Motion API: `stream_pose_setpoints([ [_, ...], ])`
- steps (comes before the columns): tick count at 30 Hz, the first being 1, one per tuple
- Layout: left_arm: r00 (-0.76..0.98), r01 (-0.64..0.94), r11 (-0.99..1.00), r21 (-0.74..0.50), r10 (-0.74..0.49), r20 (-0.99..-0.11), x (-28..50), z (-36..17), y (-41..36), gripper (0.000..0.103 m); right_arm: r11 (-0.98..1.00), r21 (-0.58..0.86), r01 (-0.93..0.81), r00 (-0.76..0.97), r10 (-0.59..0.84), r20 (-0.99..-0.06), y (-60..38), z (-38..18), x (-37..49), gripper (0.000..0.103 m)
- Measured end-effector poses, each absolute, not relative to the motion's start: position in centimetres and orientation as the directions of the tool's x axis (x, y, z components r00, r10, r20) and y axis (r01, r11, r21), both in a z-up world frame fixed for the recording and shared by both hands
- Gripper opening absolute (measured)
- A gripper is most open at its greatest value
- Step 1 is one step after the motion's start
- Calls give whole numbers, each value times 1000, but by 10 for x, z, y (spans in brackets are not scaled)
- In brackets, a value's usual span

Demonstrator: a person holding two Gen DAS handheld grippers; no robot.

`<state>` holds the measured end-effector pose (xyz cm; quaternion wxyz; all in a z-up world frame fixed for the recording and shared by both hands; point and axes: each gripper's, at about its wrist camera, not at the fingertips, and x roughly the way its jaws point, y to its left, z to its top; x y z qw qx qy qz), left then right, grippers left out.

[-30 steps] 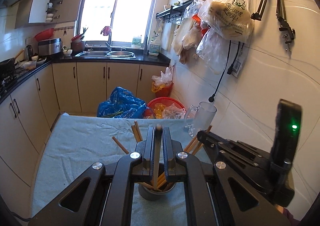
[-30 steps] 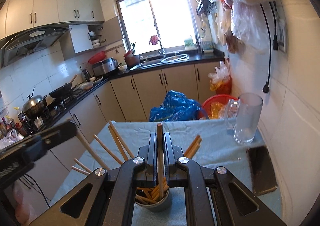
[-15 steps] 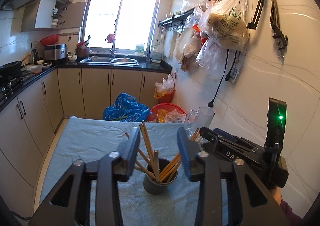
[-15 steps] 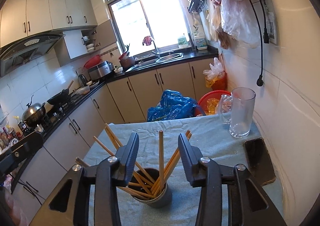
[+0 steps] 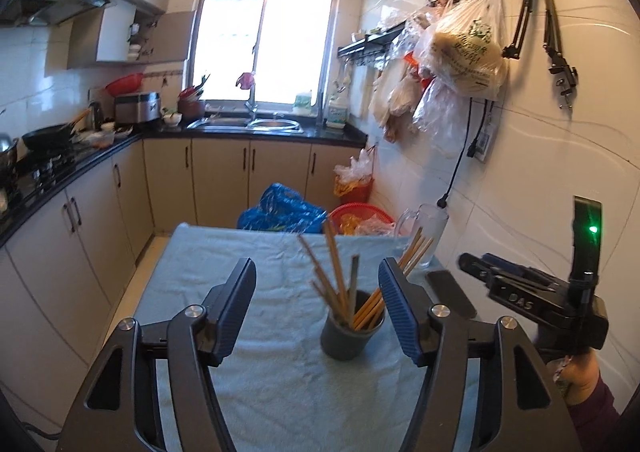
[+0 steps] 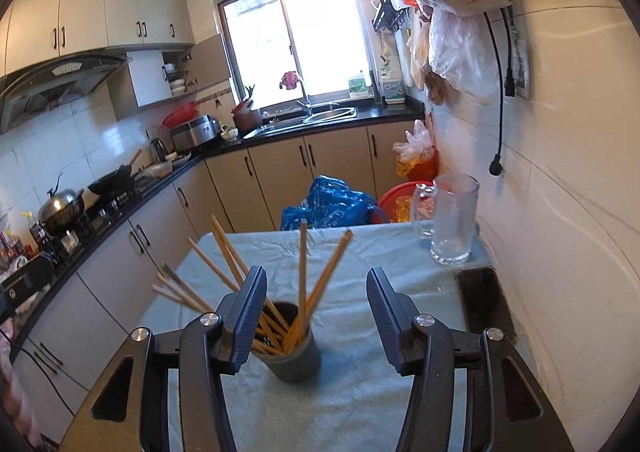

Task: Organize utensils

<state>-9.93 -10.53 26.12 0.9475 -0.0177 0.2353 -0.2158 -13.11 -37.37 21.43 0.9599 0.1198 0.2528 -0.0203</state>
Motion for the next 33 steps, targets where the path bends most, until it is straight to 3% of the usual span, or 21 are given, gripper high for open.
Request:
stream_pose_setpoints([
  [8,785,358,919,-163,-391,-481,-117,248,-80,69,975,193,107,841,15,-541,-364,196,-164,58],
  [18,808,342,929,-142,-368,-459,-158,240,-73,87,977,186,102,839,15,-544,-339,179,-209,63],
  [22,868,233,968,-91,-249,-429,-175,232,-64,96,974,194,117,843,6,-538,-329,169,-226,66],
  [26,941,49,999,-12,-50,-334,-197,219,-53,103,963,211,166,848,-30,-530,-323,154,-243,68],
  [33,951,-11,1000,15,16,-308,-211,207,-52,103,950,225,217,831,-59,-553,-314,134,-259,68],
])
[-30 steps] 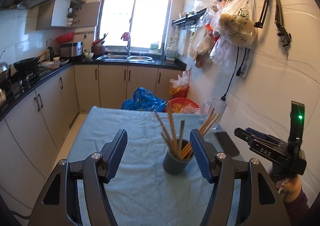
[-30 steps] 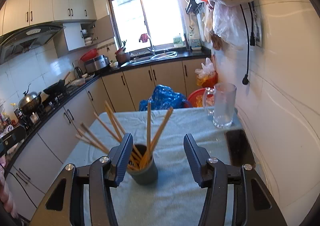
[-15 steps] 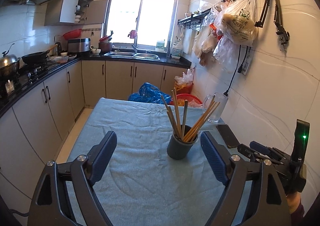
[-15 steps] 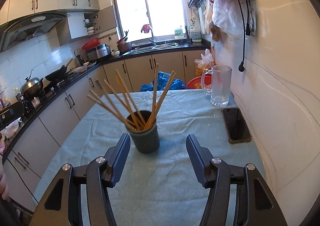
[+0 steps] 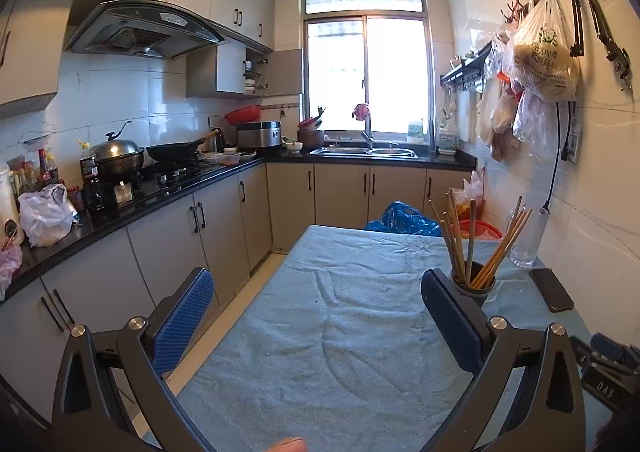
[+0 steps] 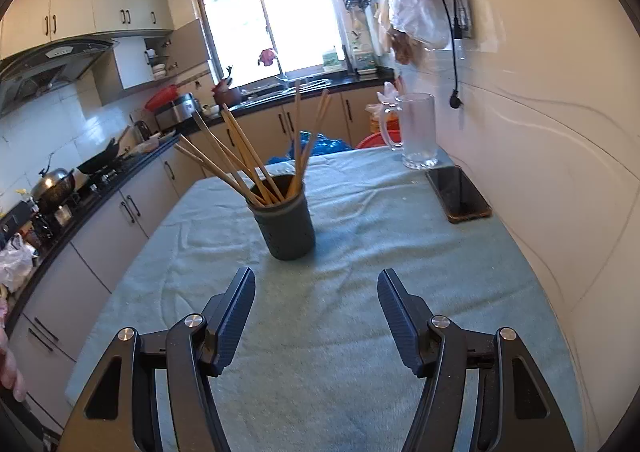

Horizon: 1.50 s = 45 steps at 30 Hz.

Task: Organize utensils

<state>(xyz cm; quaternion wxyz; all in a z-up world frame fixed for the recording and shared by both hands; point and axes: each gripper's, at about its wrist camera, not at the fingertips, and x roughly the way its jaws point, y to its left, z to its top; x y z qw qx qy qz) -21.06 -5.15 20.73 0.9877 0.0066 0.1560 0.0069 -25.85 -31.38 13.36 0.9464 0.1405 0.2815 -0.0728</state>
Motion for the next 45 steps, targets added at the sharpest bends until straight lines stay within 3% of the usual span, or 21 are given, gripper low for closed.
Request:
stream_pose_setpoints([
  [7,948,33,999,42,-18,-317,-217,185,-71,103,949,194,247,824,-101,-558,-310,123,-272,70],
  [18,848,130,990,45,-88,-523,-198,139,-103,103,938,176,300,806,-150,-573,-317,114,-276,72],
  [45,779,180,983,24,-127,-614,-190,118,-101,103,949,86,304,796,-203,-570,-294,112,-272,76],
])
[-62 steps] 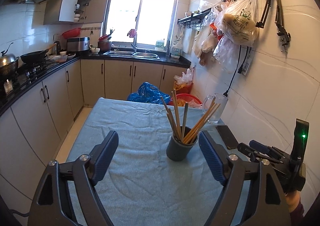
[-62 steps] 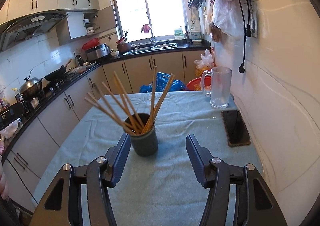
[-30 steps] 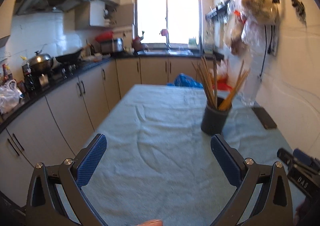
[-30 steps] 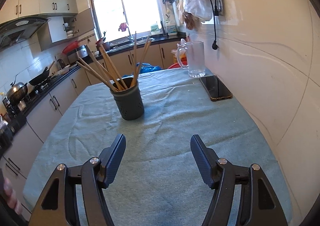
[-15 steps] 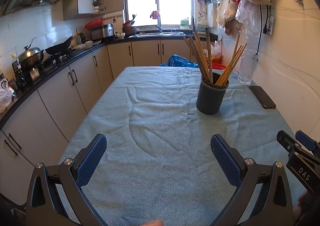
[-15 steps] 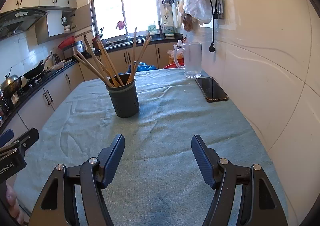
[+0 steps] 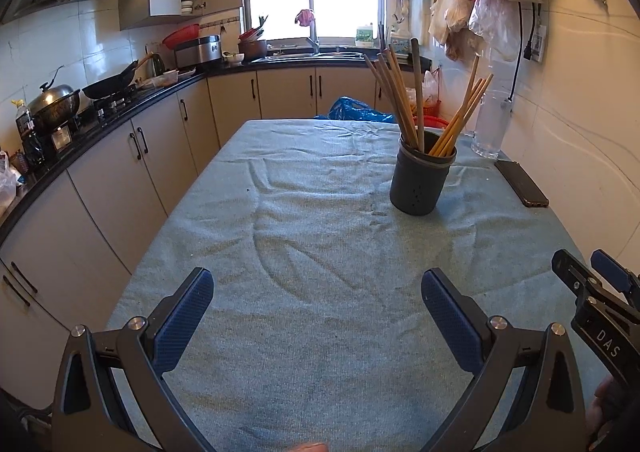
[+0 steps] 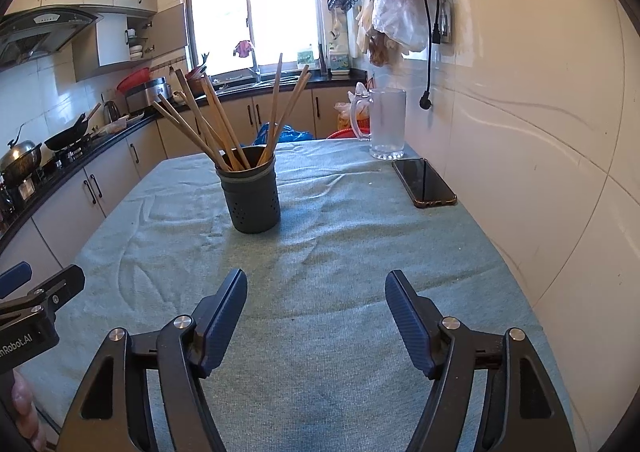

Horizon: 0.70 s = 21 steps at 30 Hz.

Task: Organize utensils

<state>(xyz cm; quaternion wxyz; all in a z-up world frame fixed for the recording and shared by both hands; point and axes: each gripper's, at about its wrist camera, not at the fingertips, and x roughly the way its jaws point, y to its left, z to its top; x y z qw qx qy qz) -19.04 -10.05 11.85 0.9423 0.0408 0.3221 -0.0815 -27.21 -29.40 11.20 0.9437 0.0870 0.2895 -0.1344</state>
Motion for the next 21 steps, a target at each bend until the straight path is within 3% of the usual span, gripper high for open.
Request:
stream_pose_setpoints([
  [21,823,185,983,21,-143,-550,-209,130,-101,103,938,98,333,843,-249,-476,-292,127,-293,80],
])
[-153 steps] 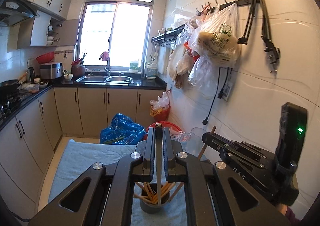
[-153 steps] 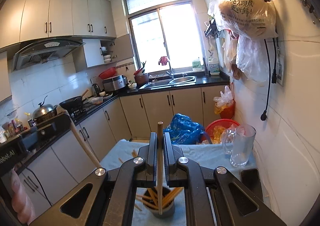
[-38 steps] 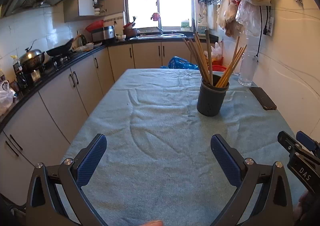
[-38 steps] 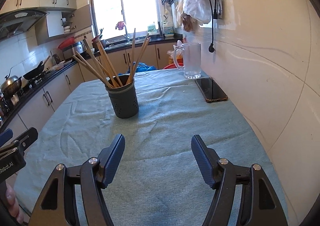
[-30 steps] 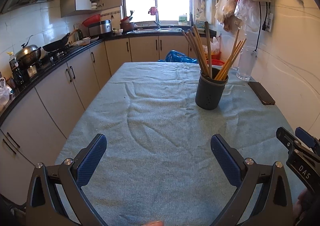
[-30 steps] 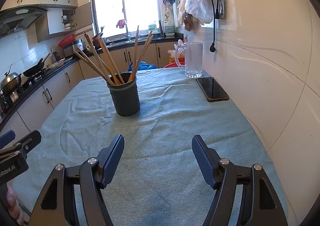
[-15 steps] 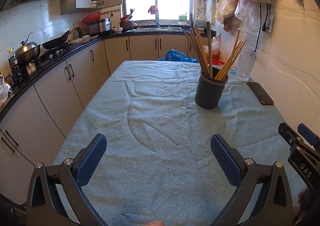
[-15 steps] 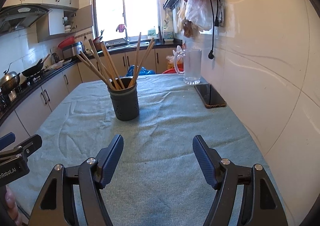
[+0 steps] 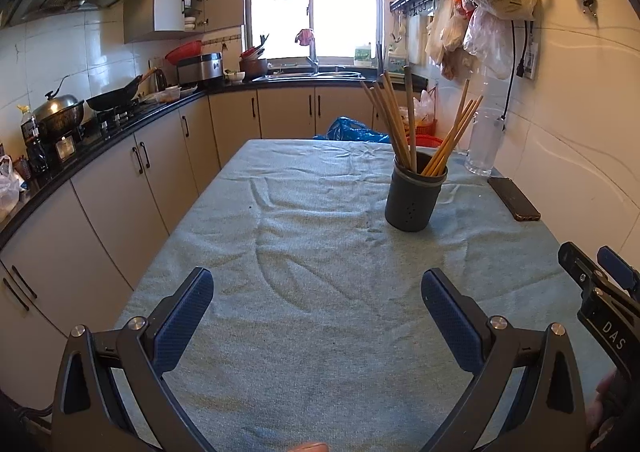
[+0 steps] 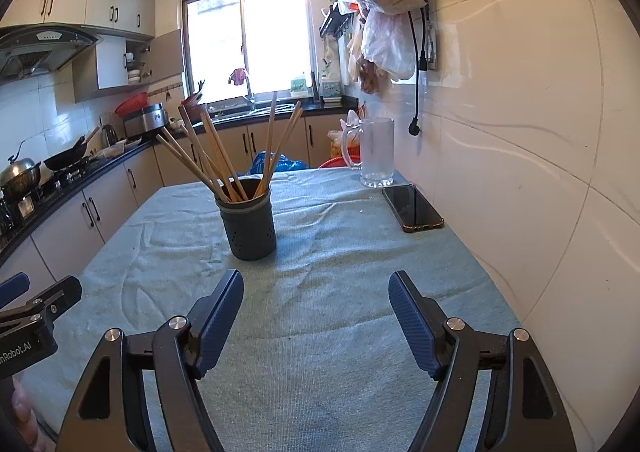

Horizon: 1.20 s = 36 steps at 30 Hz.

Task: Organize utensils

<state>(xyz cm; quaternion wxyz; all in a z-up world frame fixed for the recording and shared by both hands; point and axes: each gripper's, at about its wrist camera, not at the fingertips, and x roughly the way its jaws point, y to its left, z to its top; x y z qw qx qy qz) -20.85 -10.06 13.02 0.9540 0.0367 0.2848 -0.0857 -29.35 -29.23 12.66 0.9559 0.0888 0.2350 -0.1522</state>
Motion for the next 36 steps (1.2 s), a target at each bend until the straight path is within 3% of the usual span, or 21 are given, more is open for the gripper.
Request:
stream_pose_setpoints([
  [36,798,206,978,16,-158,-582,-210,121,-103,103,939,111,326,846,-237,-477,-294,124,-299,83],
])
